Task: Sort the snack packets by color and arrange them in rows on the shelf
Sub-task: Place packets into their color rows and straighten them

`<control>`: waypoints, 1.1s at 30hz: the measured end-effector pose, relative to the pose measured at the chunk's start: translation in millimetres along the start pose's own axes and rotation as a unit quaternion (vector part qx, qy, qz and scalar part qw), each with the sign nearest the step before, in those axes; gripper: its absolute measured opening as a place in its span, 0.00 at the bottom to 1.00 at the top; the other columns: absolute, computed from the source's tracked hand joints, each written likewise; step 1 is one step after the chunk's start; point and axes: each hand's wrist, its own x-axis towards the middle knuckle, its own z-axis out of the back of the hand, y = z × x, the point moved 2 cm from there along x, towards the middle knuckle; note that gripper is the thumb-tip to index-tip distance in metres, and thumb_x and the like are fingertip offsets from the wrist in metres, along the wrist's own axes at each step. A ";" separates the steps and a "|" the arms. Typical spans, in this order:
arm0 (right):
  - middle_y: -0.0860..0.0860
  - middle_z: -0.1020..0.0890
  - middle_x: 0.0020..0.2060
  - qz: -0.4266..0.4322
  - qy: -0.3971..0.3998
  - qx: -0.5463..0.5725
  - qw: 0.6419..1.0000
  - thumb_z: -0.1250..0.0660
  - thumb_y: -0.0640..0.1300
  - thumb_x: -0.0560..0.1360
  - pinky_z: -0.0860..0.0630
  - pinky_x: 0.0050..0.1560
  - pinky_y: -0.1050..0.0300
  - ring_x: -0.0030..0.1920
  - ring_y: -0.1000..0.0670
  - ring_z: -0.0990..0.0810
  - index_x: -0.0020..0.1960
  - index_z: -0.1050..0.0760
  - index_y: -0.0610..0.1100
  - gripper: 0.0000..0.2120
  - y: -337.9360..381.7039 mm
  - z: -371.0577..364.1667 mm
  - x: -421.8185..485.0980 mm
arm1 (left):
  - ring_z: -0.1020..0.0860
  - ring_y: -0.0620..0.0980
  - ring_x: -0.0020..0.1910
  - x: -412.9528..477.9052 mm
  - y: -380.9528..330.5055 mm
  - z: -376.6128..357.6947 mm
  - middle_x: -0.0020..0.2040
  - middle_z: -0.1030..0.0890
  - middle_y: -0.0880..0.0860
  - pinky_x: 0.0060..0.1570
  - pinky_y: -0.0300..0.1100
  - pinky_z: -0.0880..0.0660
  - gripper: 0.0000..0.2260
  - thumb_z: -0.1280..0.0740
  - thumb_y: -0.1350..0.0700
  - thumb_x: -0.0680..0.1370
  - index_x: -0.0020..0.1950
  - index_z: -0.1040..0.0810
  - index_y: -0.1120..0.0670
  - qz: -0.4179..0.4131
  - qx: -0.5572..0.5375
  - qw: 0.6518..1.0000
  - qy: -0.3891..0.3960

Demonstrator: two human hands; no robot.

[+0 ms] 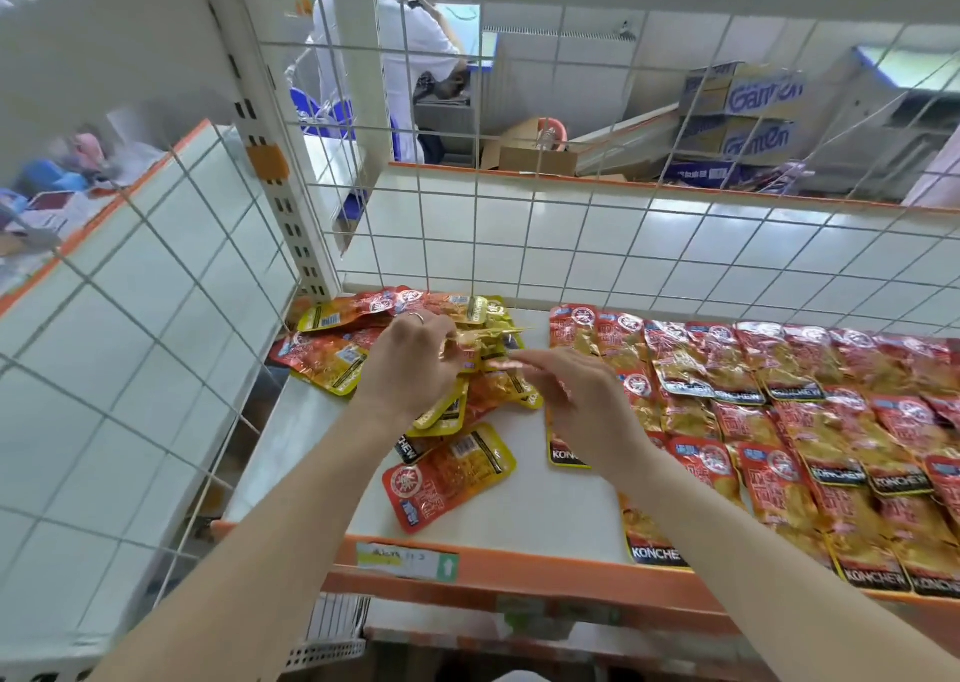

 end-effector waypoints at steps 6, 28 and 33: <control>0.63 0.18 0.37 -0.196 -0.059 0.166 0.965 0.29 0.35 0.76 0.29 0.41 0.73 0.37 0.66 0.21 0.48 0.19 0.48 0.08 8.1 31.6 2.6 | 0.22 0.41 0.38 -17.9 -10.1 25.5 0.38 0.18 0.45 0.39 0.35 0.26 0.06 0.29 0.62 0.78 0.41 0.16 0.55 0.125 -0.283 0.948 -0.077; 0.54 0.13 0.43 -0.330 0.030 0.185 0.925 0.27 0.45 0.76 0.17 0.50 0.52 0.45 0.55 0.14 0.51 0.23 0.55 0.08 2.8 57.9 -69.8 | 0.16 0.59 0.51 -77.9 -60.3 1.8 0.46 0.14 0.56 0.54 0.58 0.19 0.09 0.28 0.67 0.76 0.53 0.17 0.57 0.343 -0.514 0.782 0.084; 0.58 0.18 0.38 -0.320 0.053 0.082 0.943 0.27 0.46 0.76 0.25 0.39 0.71 0.38 0.63 0.19 0.48 0.25 0.56 0.08 6.9 54.0 -82.3 | 0.16 0.56 0.47 -94.5 -62.4 -8.2 0.43 0.14 0.55 0.54 0.59 0.19 0.07 0.29 0.67 0.76 0.50 0.16 0.57 0.356 -0.492 0.791 0.081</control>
